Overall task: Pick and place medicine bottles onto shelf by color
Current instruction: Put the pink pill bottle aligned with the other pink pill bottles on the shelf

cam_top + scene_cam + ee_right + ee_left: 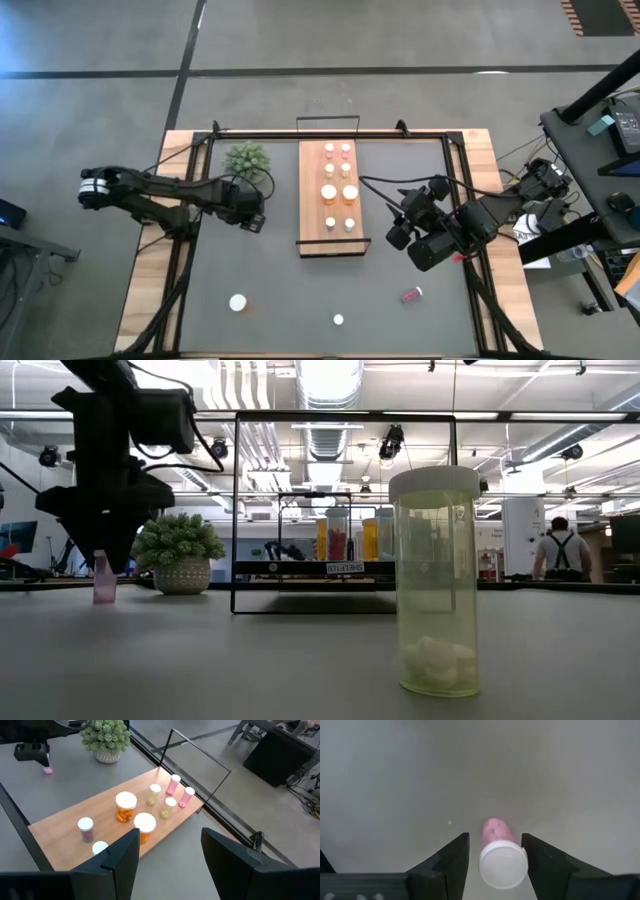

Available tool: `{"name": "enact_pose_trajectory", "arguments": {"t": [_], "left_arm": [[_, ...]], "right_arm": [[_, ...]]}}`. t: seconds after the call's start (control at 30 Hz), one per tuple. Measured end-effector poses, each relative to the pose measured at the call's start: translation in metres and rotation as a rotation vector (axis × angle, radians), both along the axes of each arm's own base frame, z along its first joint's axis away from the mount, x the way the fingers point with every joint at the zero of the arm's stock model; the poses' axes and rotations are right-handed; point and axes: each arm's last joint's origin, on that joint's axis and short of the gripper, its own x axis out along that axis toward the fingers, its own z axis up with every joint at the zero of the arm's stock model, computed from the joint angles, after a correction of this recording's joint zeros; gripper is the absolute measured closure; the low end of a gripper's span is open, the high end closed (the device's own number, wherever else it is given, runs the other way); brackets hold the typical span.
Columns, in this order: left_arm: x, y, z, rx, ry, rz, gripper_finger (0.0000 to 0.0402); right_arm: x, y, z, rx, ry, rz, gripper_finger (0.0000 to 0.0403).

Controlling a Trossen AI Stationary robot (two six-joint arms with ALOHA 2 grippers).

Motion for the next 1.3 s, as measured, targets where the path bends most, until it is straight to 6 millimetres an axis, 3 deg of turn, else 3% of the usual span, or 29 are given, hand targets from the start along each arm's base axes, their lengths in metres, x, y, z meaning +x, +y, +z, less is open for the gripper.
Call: {"name": "enact_pose_trajectory", "arguments": {"t": [0.17, 0.43, 0.63, 0.77, 0.93, 1.3], "left_arm": [[-0.002, 0.001, 0.001, 0.031, 0.007, -0.042, 0.0248], [-0.002, 0.001, 0.001, 0.034, 0.004, -0.056, 0.0316], [0.003, 0.001, 0.011, 0.041, -0.037, -0.068, 0.0304], [0.014, 0.002, 0.029, 0.075, -0.093, -0.140, 0.0290], [0.031, 0.009, 0.054, 0.182, -0.130, -0.235, 0.0300], [0.082, 0.052, 0.085, 0.260, -0.111, -0.428, 0.0307]], "right_arm": [[0.001, 0.001, 0.000, 0.009, -0.016, 0.000, 0.0199], [0.001, 0.001, 0.000, 0.009, -0.016, 0.000, 0.0199], [0.001, 0.001, 0.001, 0.010, -0.016, 0.000, 0.0199], [0.001, 0.001, 0.001, 0.010, -0.016, 0.000, 0.0199], [0.001, 0.001, 0.001, 0.010, -0.017, 0.000, 0.0199], [0.001, 0.001, 0.001, 0.010, -0.017, 0.001, 0.0199]]}}
